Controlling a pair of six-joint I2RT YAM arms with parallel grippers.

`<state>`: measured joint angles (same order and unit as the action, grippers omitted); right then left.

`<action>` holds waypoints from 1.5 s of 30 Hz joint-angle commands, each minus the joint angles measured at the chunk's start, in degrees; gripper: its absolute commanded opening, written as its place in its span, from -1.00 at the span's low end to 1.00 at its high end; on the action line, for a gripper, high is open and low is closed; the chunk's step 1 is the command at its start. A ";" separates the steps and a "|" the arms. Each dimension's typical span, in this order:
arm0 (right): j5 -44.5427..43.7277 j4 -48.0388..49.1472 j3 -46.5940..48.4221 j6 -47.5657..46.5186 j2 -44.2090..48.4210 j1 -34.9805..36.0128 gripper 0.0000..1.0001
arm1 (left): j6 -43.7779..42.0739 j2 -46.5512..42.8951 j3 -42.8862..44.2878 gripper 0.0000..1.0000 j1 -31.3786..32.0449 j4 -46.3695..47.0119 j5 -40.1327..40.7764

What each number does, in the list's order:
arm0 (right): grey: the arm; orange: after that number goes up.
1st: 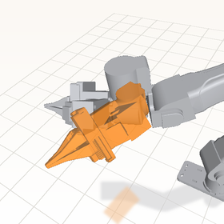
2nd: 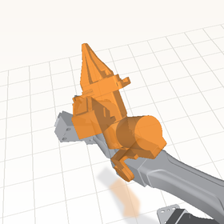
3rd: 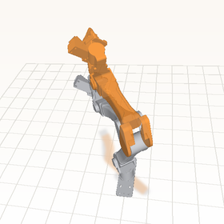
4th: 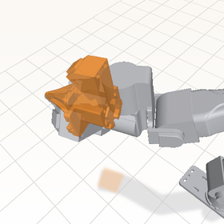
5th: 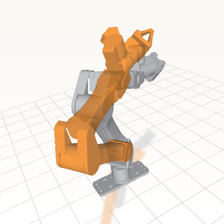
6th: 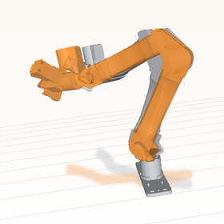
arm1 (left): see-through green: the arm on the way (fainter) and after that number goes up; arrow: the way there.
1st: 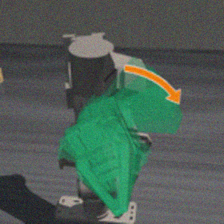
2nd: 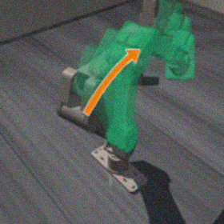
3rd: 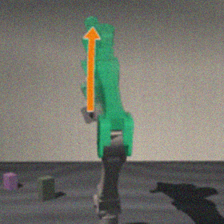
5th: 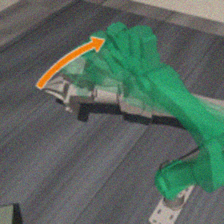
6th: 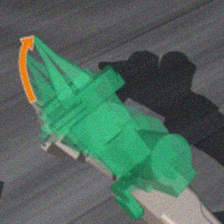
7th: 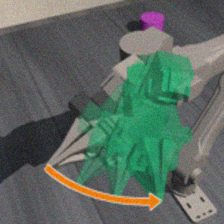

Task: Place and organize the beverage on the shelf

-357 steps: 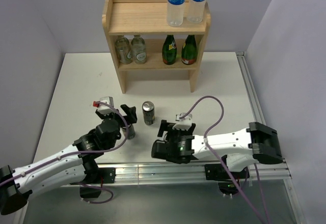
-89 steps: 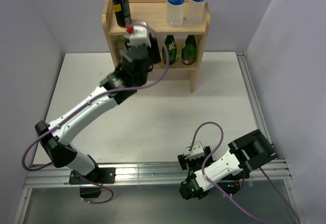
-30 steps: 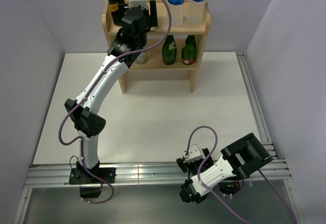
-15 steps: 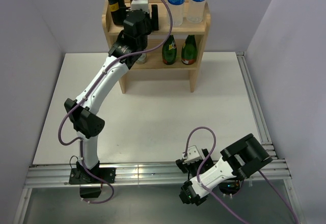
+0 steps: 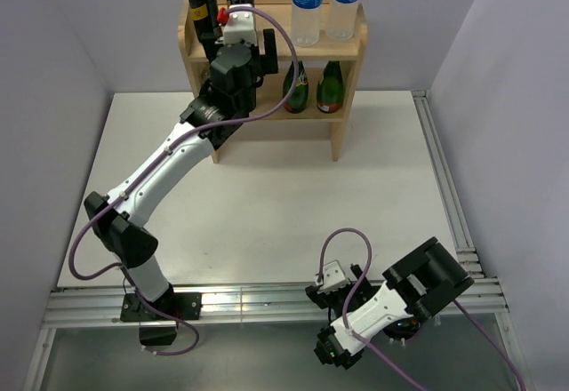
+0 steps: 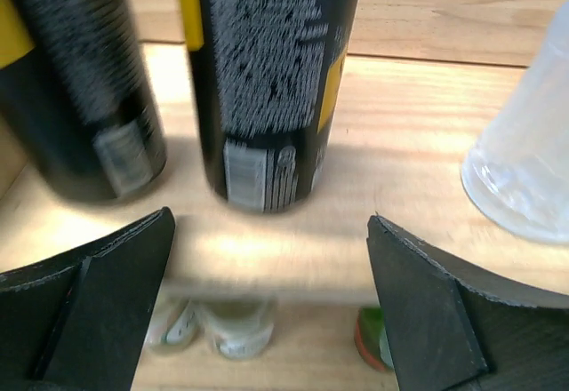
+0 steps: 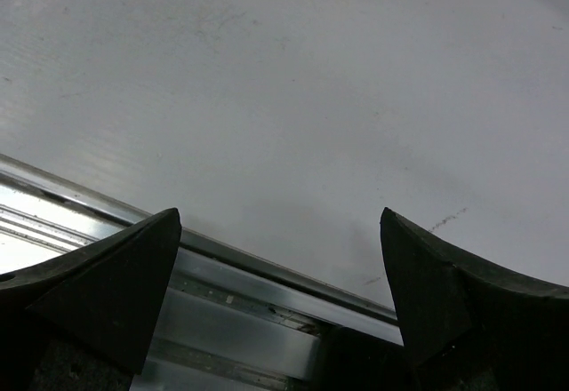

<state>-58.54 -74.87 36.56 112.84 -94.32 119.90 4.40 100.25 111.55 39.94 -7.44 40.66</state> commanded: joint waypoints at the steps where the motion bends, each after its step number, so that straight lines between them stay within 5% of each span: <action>1: -0.17 -6.16 2.03 45.89 -0.77 1.57 1.00 | 4.03 -2.95 -5.89 0.94 1.89 -2.23 4.42; 11: -1.47 -7.75 2.38 46.08 0.71 3.59 1.00 | 12.55 -17.88 -29.32 0.90 7.77 -2.93 9.52; 17: -16.32 -7.75 4.57 24.58 15.61 2.72 1.00 | 20.81 -30.01 -45.26 0.87 17.16 -4.85 14.26; 23: -26.44 -2.50 20.35 -22.49 40.07 0.86 1.00 | 25.74 -35.55 -52.65 0.82 28.77 -11.98 13.57; 24: -26.53 0.92 22.66 -40.24 42.88 0.69 1.00 | 26.18 -35.91 -53.01 0.82 30.09 -13.46 13.22; 26: -23.65 22.74 26.36 -64.63 51.23 0.69 1.00 | 27.31 -36.96 -53.19 0.82 33.35 -14.96 13.73; 27: -22.33 32.85 26.29 -88.51 54.04 0.60 1.00 | 28.19 -37.14 -53.01 0.82 34.23 -17.06 14.87; 28: -20.92 48.61 25.94 -96.41 58.59 0.60 1.00 | 29.25 -37.66 -52.66 0.82 36.06 -18.38 16.01; 33: -29.51 70.63 28.74 -120.97 61.46 -0.01 1.00 | 32.86 -39.95 -48.98 0.80 39.16 -22.00 24.10; 38: -30.05 50.90 38.05 -107.67 55.22 -7.56 1.00 | 23.76 -48.29 -48.61 0.76 42.40 -11.07 30.25; 41: -32.50 54.20 37.71 -110.63 53.37 -8.19 1.00 | 13.56 -55.49 -51.95 0.76 43.90 1.86 30.35; 45: -34.35 49.33 38.50 -106.35 52.23 -8.19 1.00 | 7.56 -59.38 -51.61 0.78 43.99 6.47 30.70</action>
<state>-84.60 -20.67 73.87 5.32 -41.50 112.07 20.97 41.63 60.01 83.59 -9.98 68.86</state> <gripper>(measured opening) 0.998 0.885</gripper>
